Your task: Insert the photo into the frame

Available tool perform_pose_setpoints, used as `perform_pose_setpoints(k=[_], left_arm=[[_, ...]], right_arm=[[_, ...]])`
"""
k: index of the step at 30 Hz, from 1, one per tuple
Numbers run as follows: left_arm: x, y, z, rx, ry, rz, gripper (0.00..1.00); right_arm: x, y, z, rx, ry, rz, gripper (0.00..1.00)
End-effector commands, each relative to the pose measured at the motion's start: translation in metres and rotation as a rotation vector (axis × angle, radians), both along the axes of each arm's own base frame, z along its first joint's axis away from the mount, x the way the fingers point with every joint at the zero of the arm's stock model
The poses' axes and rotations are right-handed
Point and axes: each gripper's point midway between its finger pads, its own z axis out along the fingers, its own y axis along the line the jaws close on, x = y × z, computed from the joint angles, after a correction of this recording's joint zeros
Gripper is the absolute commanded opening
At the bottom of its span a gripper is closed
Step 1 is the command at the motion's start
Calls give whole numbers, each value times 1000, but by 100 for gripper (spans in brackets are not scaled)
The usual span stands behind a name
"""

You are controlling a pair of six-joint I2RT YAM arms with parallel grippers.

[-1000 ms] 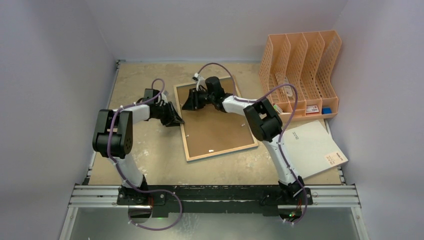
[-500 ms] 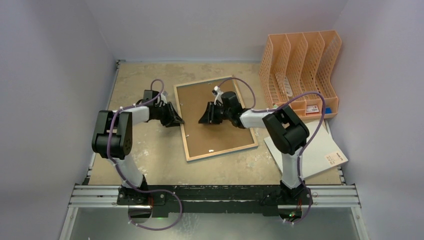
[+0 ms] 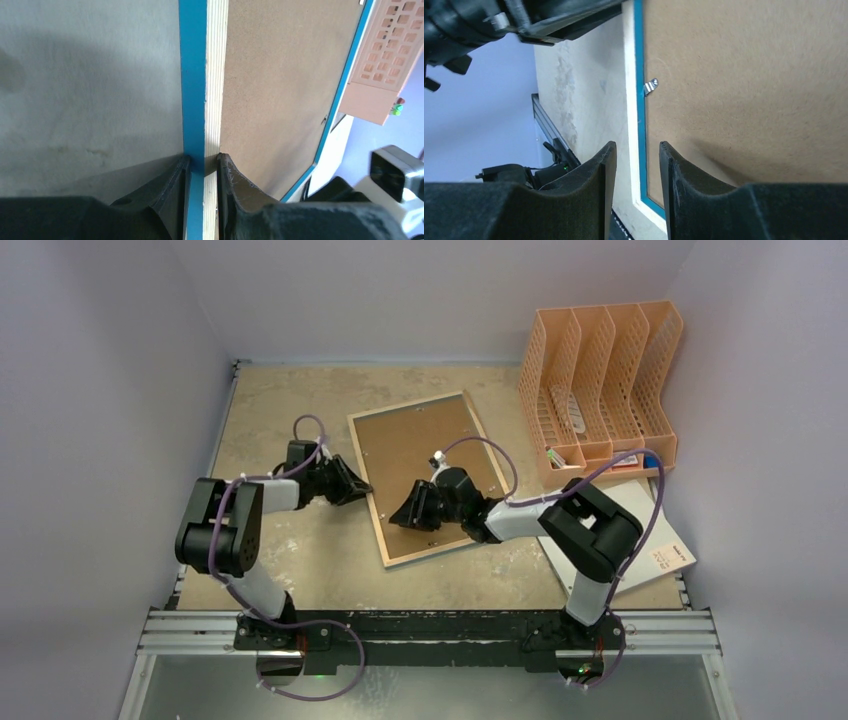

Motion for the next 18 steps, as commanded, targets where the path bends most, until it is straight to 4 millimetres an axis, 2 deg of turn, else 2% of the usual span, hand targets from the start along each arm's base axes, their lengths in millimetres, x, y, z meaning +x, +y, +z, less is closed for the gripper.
perform_pose_setpoints(k=[1, 5, 8, 12, 18], left_arm=[[-59, 1, -41, 32, 219, 63, 0], [-69, 7, -42, 63, 200, 63, 0], [-74, 14, -44, 104, 184, 70, 0], [-77, 24, -50, 155, 156, 90, 0], [-83, 23, -53, 148, 126, 83, 0]], right_arm=[[-5, 6, 6, 66, 51, -106, 40], [-22, 19, -1, 64, 61, -121, 39], [-28, 15, -17, 51, 89, -179, 38], [-24, 12, -37, 11, 86, -248, 38], [-17, 16, -51, 4, 49, -319, 39]])
